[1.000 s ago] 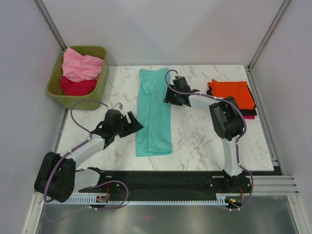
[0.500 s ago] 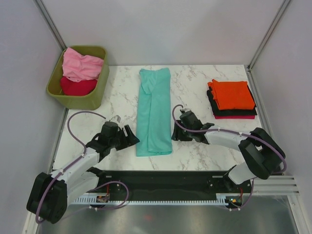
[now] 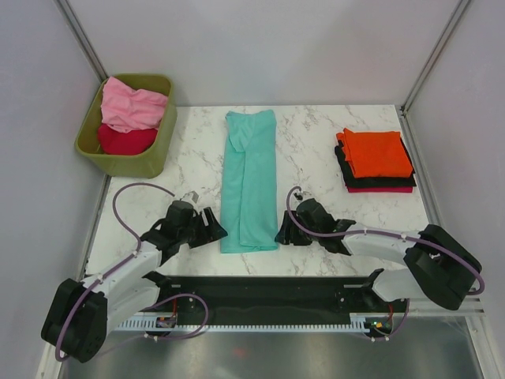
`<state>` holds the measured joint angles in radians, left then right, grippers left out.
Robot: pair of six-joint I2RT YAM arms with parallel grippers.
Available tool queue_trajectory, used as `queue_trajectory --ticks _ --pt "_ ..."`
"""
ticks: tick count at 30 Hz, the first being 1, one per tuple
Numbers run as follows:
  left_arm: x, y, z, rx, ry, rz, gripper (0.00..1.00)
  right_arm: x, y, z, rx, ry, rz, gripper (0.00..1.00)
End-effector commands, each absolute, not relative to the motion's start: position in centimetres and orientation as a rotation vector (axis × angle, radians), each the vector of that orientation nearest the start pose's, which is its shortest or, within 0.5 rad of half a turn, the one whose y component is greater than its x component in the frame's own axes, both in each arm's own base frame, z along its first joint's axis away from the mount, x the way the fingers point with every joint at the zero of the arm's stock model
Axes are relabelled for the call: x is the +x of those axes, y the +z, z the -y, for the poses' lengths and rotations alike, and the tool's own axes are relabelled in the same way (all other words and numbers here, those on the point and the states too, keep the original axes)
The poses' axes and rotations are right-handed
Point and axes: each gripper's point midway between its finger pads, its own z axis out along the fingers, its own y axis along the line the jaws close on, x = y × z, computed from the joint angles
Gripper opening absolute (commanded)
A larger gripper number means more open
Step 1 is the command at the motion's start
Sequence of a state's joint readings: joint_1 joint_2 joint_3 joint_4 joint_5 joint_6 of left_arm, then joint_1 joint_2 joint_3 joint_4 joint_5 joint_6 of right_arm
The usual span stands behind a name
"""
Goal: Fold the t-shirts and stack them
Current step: Fold the tshirt
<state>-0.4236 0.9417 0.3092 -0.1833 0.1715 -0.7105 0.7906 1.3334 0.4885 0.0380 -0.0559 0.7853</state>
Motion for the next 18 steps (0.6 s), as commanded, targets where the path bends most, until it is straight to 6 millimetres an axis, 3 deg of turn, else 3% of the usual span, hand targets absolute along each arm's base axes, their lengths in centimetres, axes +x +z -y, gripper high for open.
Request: queue_trajectory --ticks 1,13,18 --pt "19.0 2.9 15.6 -0.274 -0.737 -2.527 0.77 18.1 2.5 -25.5 -0.056 0.794 -2.560 0.57" --pt "18.4 2.5 16.0 -0.259 -0.748 -2.563 0.69 16.6 1.8 -27.9 -0.181 0.820 -2.590 0.49" --pt "17.8 2.3 16.3 -0.247 -0.770 -2.587 0.64 17.0 1.8 -28.0 -0.163 0.792 -2.593 0.33"
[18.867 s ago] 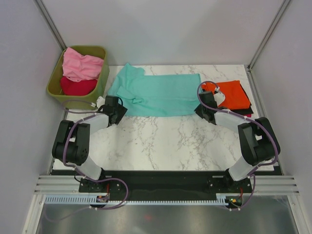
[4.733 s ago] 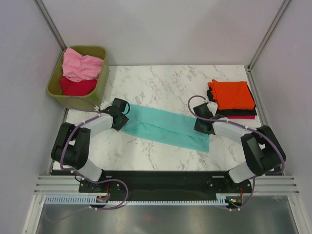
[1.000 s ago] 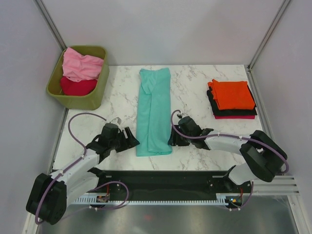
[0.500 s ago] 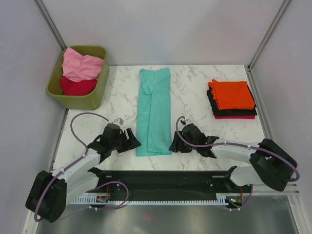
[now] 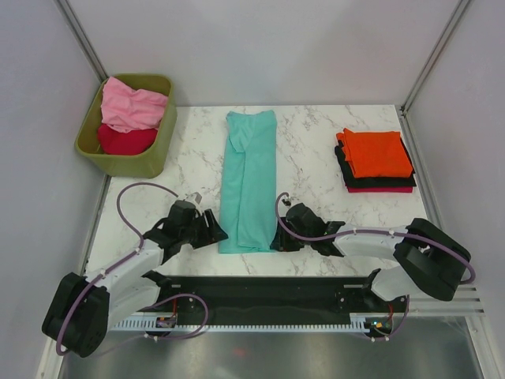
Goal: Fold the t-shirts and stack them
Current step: Fold the tshirt
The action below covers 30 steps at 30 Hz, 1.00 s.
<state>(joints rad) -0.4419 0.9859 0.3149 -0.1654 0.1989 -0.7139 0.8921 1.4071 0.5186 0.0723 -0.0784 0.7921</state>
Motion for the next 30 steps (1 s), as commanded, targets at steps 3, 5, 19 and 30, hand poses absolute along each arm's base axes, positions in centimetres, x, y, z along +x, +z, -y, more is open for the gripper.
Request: queue_trajectory --ticks 3,5,19,30 --pt "17.6 2.2 16.1 -0.252 -0.760 -2.593 0.63 17.0 2.1 -28.1 -0.163 0.802 -2.590 0.25" --pt "17.6 2.2 16.2 -0.247 -0.760 -2.594 0.58 16.8 2.2 -28.1 -0.168 0.807 -2.592 0.20" --pt "16.0 1.5 16.3 -0.252 -0.741 -2.655 0.48 16.7 3.5 -27.8 -0.208 0.795 -2.569 0.00" --pt "15.5 2.7 17.6 -0.199 -0.838 -2.656 0.02 17.2 4.8 -27.6 -0.208 0.788 -2.532 0.00"
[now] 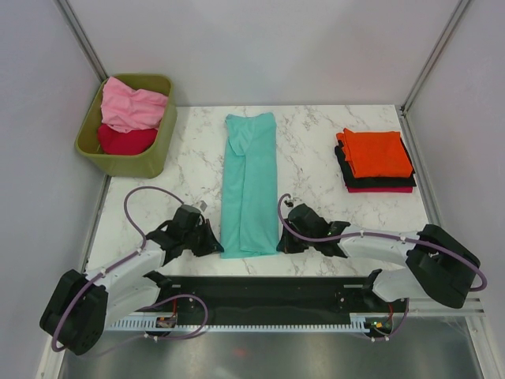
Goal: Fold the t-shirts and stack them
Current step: Fold the tshirt
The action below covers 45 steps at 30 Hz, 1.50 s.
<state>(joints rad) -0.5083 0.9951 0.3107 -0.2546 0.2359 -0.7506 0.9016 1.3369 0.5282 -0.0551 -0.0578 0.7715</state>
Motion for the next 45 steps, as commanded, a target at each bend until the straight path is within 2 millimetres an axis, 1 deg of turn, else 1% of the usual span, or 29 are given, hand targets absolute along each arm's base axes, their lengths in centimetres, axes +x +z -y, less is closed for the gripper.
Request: queue_trajectory --ticks 1,6,7,8,10,14,16,17,19,20,22,23,24,26,27,28,29,30,31,32,33,34,35,37,39,40,41,43,45 --pt "15.7 3.2 17.8 -0.195 -0.851 -2.642 0.02 17.2 5.0 -27.6 -0.208 0.789 -2.526 0.00" --pt "17.0 5.6 18.9 -0.190 -0.911 -2.595 0.02 18.0 6.1 -27.8 -0.205 0.764 -2.503 0.00" --pt "17.5 6.7 19.4 -0.181 -0.939 -2.578 0.02 18.5 6.3 -27.6 -0.193 0.736 -2.494 0.00" --pt "17.7 7.2 19.7 -0.180 -0.950 -2.570 0.02 18.9 7.0 -27.9 -0.197 0.740 -2.476 0.00" --pt "18.6 8.4 20.0 -0.201 -0.957 -2.542 0.02 19.4 7.4 -27.9 -0.193 0.729 -2.469 0.00" --pt "20.6 10.4 20.1 -0.241 -0.936 -2.478 0.02 21.7 9.5 -28.0 -0.152 0.721 -2.422 0.00" --pt "22.0 11.5 20.0 -0.280 -0.925 -2.444 0.02 23.1 9.7 -27.4 -0.122 0.690 -2.420 0.00" --pt "22.5 11.2 20.0 -0.304 -0.908 -2.459 0.02 24.1 10.7 -27.5 -0.112 0.692 -2.400 0.00" --pt "24.2 11.8 19.8 -0.348 -0.876 -2.431 0.02 25.7 10.6 -26.9 -0.082 0.658 -2.407 0.00" --pt "24.9 11.5 19.9 -0.369 -0.862 -2.434 0.02 26.6 11.4 -27.0 -0.070 0.662 -2.390 0.00" --pt "26.4 11.8 19.6 -0.433 -0.846 -2.403 0.02 28.1 11.2 -26.4 -0.044 0.638 -2.395 0.00" --pt "27.3 11.9 19.7 -0.460 -0.856 -2.385 0.02 29.1 12.0 -26.6 -0.031 0.640 -2.377 0.00" --pt "27.9 11.9 19.5 -0.479 -0.854 -2.377 0.02 30.1 11.5 -26.1 -0.008 0.616 -2.389 0.00" --pt "29.7 12.6 19.1 -0.516 -0.852 -2.340 0.02 31.6 12.3 -26.3 -0.002 0.611 -2.374 0.00" --pt "30.9 12.8 18.9 -0.534 -0.841 -2.331 0.02 32.5 11.5 -25.9 0.018 0.585 -2.394 0.00" --pt "31.6 12.8 18.7 -0.551 -0.826 -2.325 0.02 33.4 12.2 -26.1 0.019 0.583 -2.380 0.00" --pt "32.3 12.9 18.6 -0.566 -0.823 -2.320 0.02 34.1 12.1 -26.1 0.027 0.575 -2.379 0.00" --pt "33.6 12.9 18.6 -0.578 -0.821 -2.305 0.02 34.9 11.4 -25.7 0.042 0.557 -2.394 0.00" --pt "34.3 13.0 18.6 -0.582 -0.825 -2.297 0.02 35.7 12.0 -26.0 0.042 0.557 -2.378 0.00" --pt "35.3 12.9 18.5 -0.590 -0.822 -2.292 0.02 36.5 11.3 -25.8 0.050 0.535 -2.390 0.00" --pt "36.0 13.2 18.7 -0.586 -0.838 -2.277 0.02 37.0 11.1 -25.7 0.057 0.528 -2.390 0.00" --pt "36.7 13.2 18.7 -0.586 -0.842 -2.272 0.02 37.8 11.7 -25.9 0.054 0.535 -2.375 0.00" --pt "37.2 13.3 18.8 -0.579 -0.844 -2.268 0.02 38.3 11.0 -25.8 0.061 0.520 -2.388 0.00" --pt "38.6 13.0 18.7 -0.590 -0.828 -2.279 0.02 39.6 11.5 -25.8 0.074 0.518 -2.370 0.00" --pt "39.7 13.1 18.3 -0.609 -0.833 -2.274 0.02 40.5 10.8 -25.7 0.078 0.499 -2.379 0.00" --pt "40.2 12.4 18.2 -0.622 -0.831 -2.288 0.02 41.2 11.3 -25.9 0.080 0.506 -2.364 0.00" --pt "40.6 12.1 18.1 -0.630 -0.835 -2.290 0.02 41.6 11.0 -25.9 0.080 0.501 -2.369 0.00" --pt "42.0 12.3 18.1 -0.611 -0.863 -2.267 0.02 42.7 11.7 -25.9 0.074 0.506 -2.348 0.00" --pt "43.2 13.1 18.4 -0.590 -0.867 -2.248 0.02 43.4 11.3 -25.8 0.069 0.498 -2.354 0.00"
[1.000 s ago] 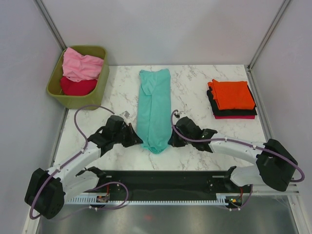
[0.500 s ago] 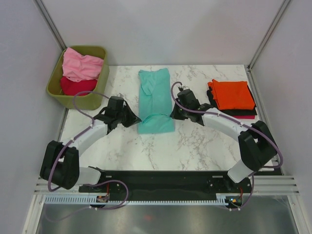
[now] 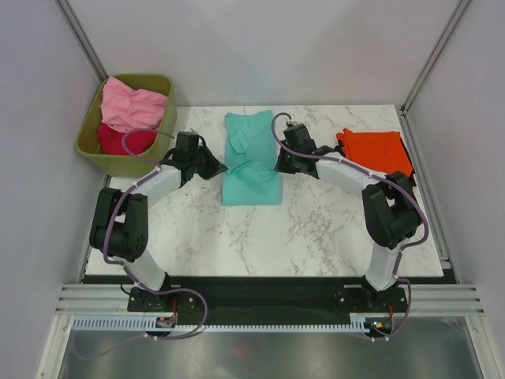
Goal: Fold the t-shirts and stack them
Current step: Fold the tshirt
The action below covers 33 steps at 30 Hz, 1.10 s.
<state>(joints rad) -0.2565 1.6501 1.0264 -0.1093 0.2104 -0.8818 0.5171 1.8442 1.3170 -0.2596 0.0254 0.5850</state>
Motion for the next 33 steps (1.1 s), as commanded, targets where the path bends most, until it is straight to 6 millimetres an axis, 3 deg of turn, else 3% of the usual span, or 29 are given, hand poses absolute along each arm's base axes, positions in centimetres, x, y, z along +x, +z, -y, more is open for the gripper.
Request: queue_trajectory --ticks 1,3,4,5,7,9,10,11,12,15,16,18,19,21,22,23,25,26,27,28,33 --pt "43.5 13.0 18.4 -0.586 -0.862 -2.252 0.02 44.0 11.8 -26.0 0.067 0.507 -2.340 0.00" --pt "44.5 12.7 18.6 -0.587 -0.864 -2.260 0.02 44.7 11.4 -26.0 0.071 0.500 -2.350 0.00" --pt "45.0 12.7 18.7 -0.582 -0.867 -2.260 0.02 45.4 12.0 -26.2 0.076 0.508 -2.332 0.00" --pt "45.3 11.7 18.9 -0.590 -0.866 -2.282 0.02 45.7 11.4 -26.2 0.081 0.502 -2.343 0.00" --pt "46.5 12.5 19.2 -0.574 -0.891 -2.267 0.02 46.9 12.0 -26.4 0.084 0.511 -2.324 0.00" --pt "47.9 12.5 19.5 -0.551 -0.920 -2.268 0.14 48.0 11.1 -26.6 0.090 0.507 -2.334 0.04" --pt "48.4 12.4 19.4 -0.558 -0.920 -2.276 0.34 49.2 12.2 -26.9 0.088 0.525 -2.309 0.15" --pt "48.8 12.3 19.3 -0.559 -0.911 -2.283 0.81 49.8 10.9 -26.8 0.102 0.512 -2.330 0.32" --pt "49.5 12.0 19.0 -0.577 -0.866 -2.309 0.98 50.2 10.7 -26.6 0.114 0.503 -2.342 0.58" --pt "49.7 12.2 18.8 -0.542 -0.837 -2.324 1.00 50.9 10.9 -26.0 0.142 0.500 -2.330 0.63" --pt "49.4 12.8 18.6 -0.534 -0.829 -2.313 1.00 50.4 10.4 -25.8 0.137 0.493 -2.342 0.63" --pt "48.3 11.9 17.8 -0.560 -0.783 -2.328 1.00 50.0 11.6 -25.5 0.135 0.500 -2.309 0.63" --pt "47.9 12.9 17.8 -0.555 -0.792 -2.306 0.99 49.1 10.6 -25.0 0.137 0.489 -2.330 0.63" --pt "46.0 11.3 17.7 -0.568 -0.789 -2.336 0.95 48.5 12.4 -24.8 0.134 0.521 -2.279 0.64" --pt "45.8 12.3 17.8 -0.560 -0.814 -2.296 0.92 47.5 11.4 -24.5 0.130 0.517 -2.305 0.64" --pt "44.3 10.5 17.6 -0.581 -0.810 -2.333 0.85 47.1 12.2 -24.4 0.133 0.525 -2.288 0.64" --pt "43.1 10.0 17.7 -0.585 -0.830 -2.327 0.78 45.2 10.9 -24.4 0.118 0.558 -2.338 0.63" --pt "42.0 9.8 17.8 -0.573 -0.832 -2.324 0.75 44.8 11.3 -24.3 0.120 0.569 -2.327 0.62" --pt "41.6 9.5 17.6 -0.574 -0.815 -2.323 0.74 43.5 9.8 -23.9 0.118 0.565 -2.362 0.62" --pt "41.1 9.4 17.5 -0.551 -0.804 -2.324 0.74 43.0 10.1 -23.7 0.118 0.577 -2.354 0.62" --pt "39.0 8.9 17.1 -0.463 -0.727 -2.324 0.70 40.1 7.4 -23.0 0.137 0.600 -2.392 0.61"
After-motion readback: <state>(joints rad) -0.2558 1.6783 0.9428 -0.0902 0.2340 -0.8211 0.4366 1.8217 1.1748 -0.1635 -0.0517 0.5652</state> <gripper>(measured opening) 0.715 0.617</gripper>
